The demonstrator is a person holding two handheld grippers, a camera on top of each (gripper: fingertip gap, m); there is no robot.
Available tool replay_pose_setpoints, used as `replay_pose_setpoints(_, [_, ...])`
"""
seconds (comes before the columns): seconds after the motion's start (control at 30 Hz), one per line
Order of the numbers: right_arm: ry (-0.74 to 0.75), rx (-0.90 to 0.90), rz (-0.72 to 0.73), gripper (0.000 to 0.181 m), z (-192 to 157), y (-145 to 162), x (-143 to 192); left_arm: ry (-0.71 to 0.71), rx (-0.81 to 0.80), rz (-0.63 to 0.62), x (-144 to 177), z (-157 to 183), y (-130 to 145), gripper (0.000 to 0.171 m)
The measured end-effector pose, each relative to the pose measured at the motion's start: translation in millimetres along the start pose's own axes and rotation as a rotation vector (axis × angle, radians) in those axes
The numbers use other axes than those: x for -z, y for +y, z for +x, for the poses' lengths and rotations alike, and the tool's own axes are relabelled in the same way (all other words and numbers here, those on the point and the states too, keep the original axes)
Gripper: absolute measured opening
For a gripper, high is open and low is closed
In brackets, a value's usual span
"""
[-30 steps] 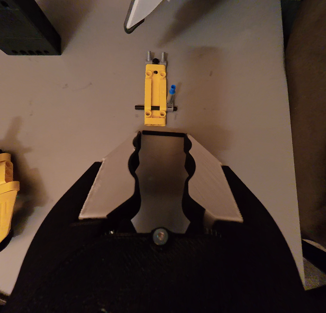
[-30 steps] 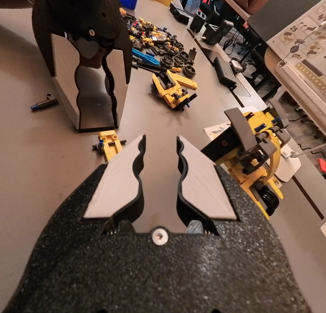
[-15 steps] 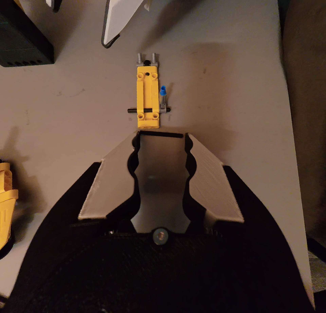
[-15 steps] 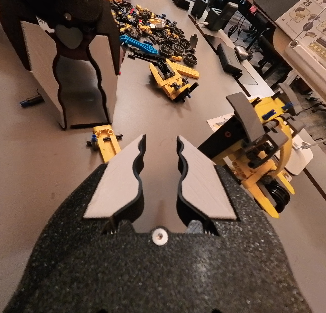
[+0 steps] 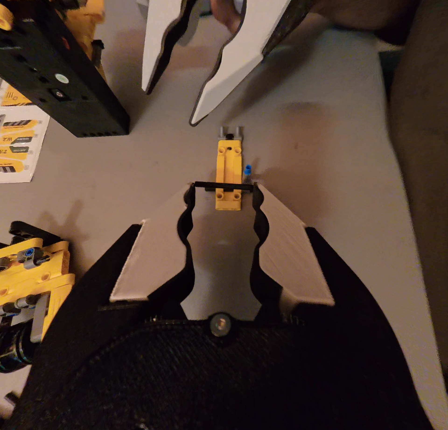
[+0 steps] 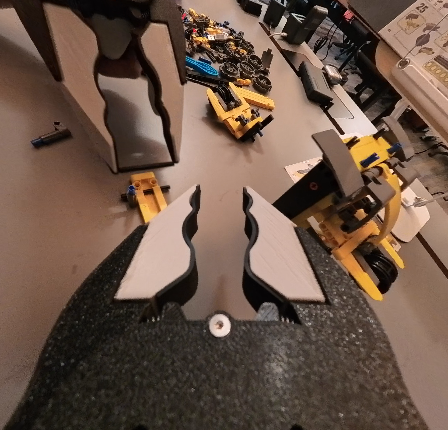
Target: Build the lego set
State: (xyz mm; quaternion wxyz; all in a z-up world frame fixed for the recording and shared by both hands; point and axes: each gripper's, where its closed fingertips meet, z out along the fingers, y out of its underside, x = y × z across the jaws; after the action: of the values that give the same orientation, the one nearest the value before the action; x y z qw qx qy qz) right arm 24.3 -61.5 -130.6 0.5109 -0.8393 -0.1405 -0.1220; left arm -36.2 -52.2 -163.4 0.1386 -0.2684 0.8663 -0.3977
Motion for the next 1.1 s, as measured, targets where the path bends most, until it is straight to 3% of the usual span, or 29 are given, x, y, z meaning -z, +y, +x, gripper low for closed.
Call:
replay_pose_setpoints(0.13, [0.006,0.007,0.004,0.034,0.4,-1.7,1.4,0.012,-0.016,-0.075,-14.9,6.0,12.9,0.044])
replay_pose_setpoints(1.1, [-0.002,0.014,-0.006,0.034,-1.9,0.2,-0.1,0.014,0.023,-0.060,-18.3,5.0,11.9,0.044])
